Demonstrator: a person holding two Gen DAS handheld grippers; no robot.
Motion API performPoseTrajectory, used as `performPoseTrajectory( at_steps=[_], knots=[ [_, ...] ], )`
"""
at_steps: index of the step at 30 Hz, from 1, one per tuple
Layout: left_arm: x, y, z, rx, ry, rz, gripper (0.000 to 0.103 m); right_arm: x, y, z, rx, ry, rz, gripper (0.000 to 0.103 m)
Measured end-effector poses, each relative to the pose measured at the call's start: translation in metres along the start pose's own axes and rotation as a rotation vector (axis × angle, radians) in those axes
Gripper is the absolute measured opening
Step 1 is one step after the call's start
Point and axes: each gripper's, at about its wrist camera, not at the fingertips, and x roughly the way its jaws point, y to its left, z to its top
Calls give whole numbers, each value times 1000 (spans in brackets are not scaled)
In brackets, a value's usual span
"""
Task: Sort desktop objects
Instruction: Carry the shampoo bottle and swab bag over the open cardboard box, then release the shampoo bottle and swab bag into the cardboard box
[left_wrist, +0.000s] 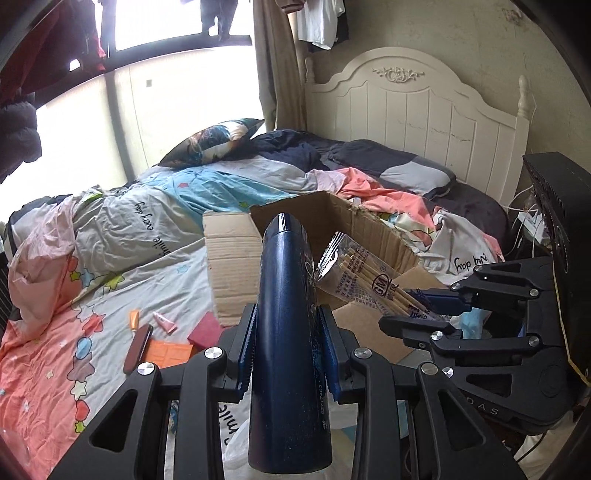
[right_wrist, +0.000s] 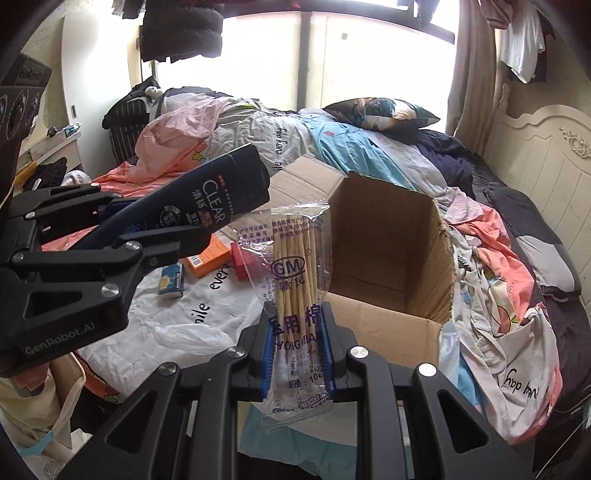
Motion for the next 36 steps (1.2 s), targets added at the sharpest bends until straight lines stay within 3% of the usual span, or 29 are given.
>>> performPoseTrajectory(
  at_steps=[5,12,23,32,36],
  knots=[
    [29,-11,16,12,24,-53,32,13,-32,4,57,22,-48,20],
    [76,-5,27,-55,85,-108,32,41,-62,17,122,39,-54,20],
    [109,-9,40,-37,103,-110,32,73,-80,40,140,44,-95,20],
    [143,-12,41,-41,138,-108,32,104,-96,35,184,95,-97,21],
    [152,-9,39,-57,149,-117,32,106,-101,34,202,97,-128,31]
  ],
)
